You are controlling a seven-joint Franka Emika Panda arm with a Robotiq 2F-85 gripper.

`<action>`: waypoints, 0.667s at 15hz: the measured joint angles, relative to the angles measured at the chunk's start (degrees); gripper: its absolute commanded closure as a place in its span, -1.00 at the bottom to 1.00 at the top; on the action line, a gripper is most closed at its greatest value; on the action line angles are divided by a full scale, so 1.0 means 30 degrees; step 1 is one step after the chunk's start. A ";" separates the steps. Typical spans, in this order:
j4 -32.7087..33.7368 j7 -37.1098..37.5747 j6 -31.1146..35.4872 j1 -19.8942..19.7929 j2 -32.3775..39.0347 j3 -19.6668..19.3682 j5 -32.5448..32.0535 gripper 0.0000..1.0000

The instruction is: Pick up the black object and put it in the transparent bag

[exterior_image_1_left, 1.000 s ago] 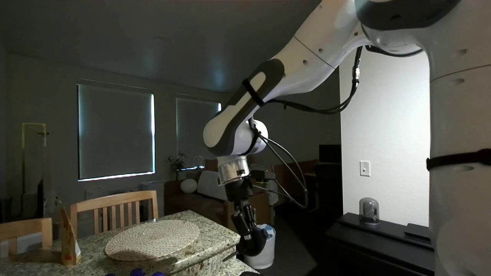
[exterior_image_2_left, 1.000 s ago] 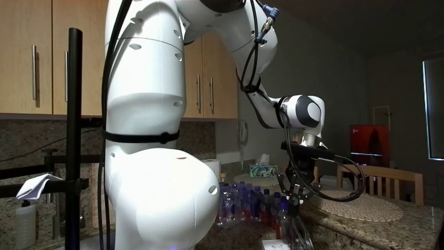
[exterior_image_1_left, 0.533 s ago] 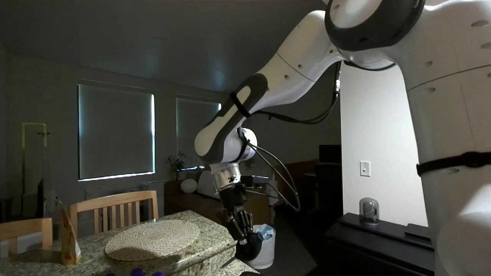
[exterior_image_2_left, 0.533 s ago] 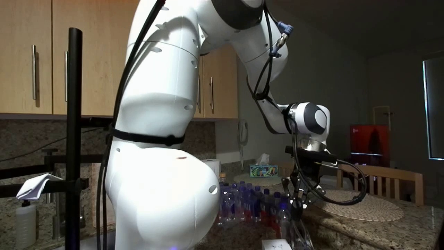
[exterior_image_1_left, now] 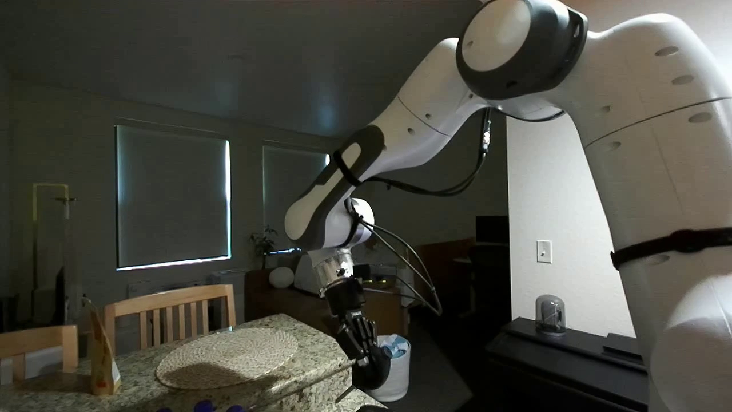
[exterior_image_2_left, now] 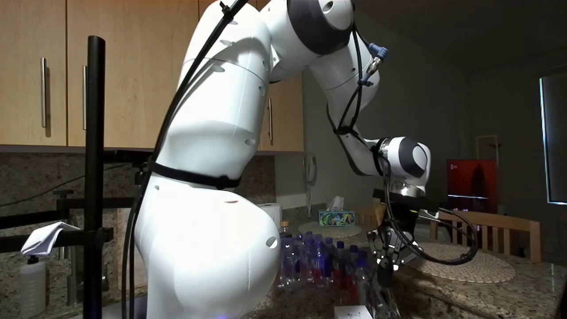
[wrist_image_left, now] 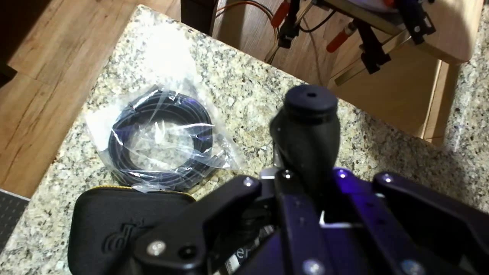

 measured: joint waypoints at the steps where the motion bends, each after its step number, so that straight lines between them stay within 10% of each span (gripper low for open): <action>1: 0.0190 0.0001 -0.0167 0.0011 0.0174 0.0019 0.0000 0.81; 10: 0.1967 0.0613 0.0007 0.0366 0.2125 0.0551 -0.0176 0.81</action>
